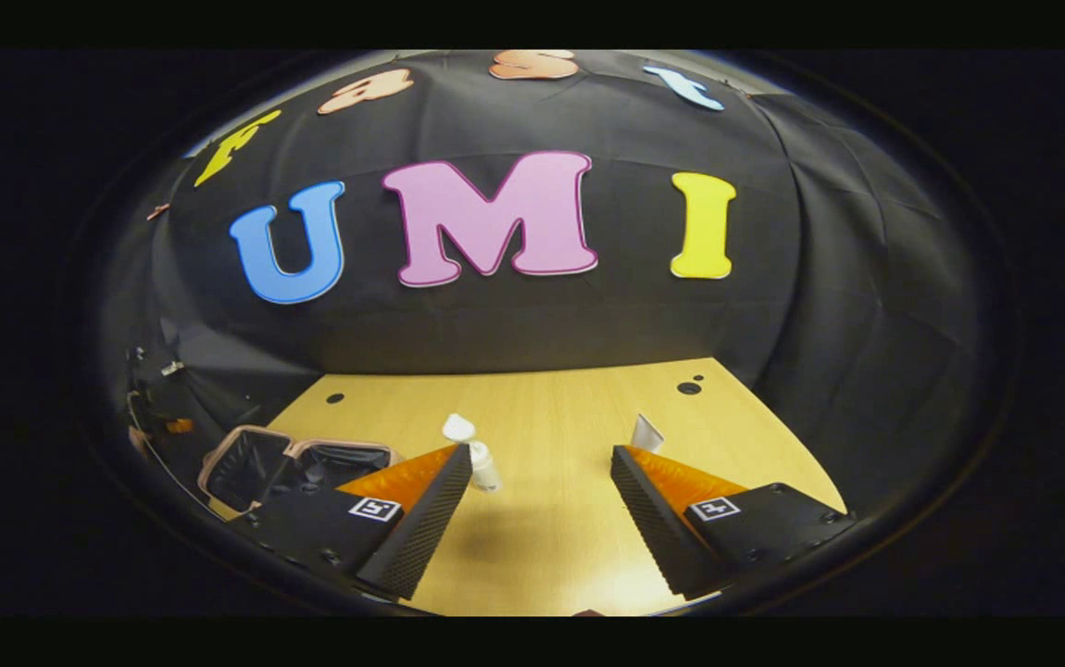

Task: First open the suitcase, pack the skin care products into it, and then close the suitcase.

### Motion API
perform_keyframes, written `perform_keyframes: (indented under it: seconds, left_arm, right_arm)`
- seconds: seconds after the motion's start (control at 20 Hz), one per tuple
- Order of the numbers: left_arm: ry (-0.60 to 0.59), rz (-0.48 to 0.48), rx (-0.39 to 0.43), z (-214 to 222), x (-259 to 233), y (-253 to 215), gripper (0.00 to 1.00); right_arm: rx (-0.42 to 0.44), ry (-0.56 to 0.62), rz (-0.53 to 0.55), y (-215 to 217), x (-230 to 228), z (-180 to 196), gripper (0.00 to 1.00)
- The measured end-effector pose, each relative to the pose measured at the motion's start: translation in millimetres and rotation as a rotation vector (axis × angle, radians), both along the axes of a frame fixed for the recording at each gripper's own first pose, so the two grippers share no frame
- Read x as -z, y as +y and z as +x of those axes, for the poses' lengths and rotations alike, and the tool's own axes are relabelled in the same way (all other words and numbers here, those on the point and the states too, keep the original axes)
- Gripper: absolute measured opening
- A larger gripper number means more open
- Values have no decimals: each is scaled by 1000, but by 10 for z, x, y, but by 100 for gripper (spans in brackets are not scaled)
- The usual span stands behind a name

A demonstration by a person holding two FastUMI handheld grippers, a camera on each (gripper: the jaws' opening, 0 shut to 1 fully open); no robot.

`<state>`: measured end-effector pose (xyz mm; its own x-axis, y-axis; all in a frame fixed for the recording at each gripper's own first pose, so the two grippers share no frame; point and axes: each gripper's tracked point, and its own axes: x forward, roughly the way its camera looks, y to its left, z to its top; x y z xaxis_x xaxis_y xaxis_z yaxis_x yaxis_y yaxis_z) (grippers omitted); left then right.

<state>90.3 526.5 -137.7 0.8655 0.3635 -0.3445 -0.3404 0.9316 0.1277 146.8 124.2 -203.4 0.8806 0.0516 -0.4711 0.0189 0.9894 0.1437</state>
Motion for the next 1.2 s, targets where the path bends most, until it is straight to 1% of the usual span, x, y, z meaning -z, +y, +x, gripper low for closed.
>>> perform_keyframes:
  seconds: [0.05,0.1,0.15,0.25,0.35,0.45,0.55,0.65,0.8,1.0,1.2]
  left_arm:
    - [-25,-17,61,50,-124,-420,96]
    - [-26,-45,110,63,-166,-871,96]
    - [-13,-69,164,107,-159,-1331,96]
    - [-30,-88,273,264,-126,-2182,97]
    - [-24,-135,409,443,29,-3056,96]
    - [26,-187,527,520,227,-3945,96]
    - [87,-191,576,521,495,-4517,97]
    - [141,-158,597,569,714,-4913,97]
    - [201,-137,602,638,860,-5289,97]
    - [246,-113,567,861,883,-5419,97]
    - [267,-118,524,917,1001,-5423,97]
  right_arm:
    - [-12,10,-9,-69,96,45,96]
    - [-23,14,-23,-141,188,91,96]
    - [-27,21,-47,-243,292,149,96]
    - [-32,50,-76,-460,541,217,96]
    - [-41,79,-85,-620,775,309,96]
    - [-48,106,-85,-750,982,397,96]
    - [-58,123,-80,-835,1173,525,96]
    - [-75,136,-77,-868,1350,649,96]
    - [-118,173,-61,-833,1644,789,96]
    - [-149,212,-35,-809,1958,956,97]
    - [-158,229,-12,-793,2138,1116,96]
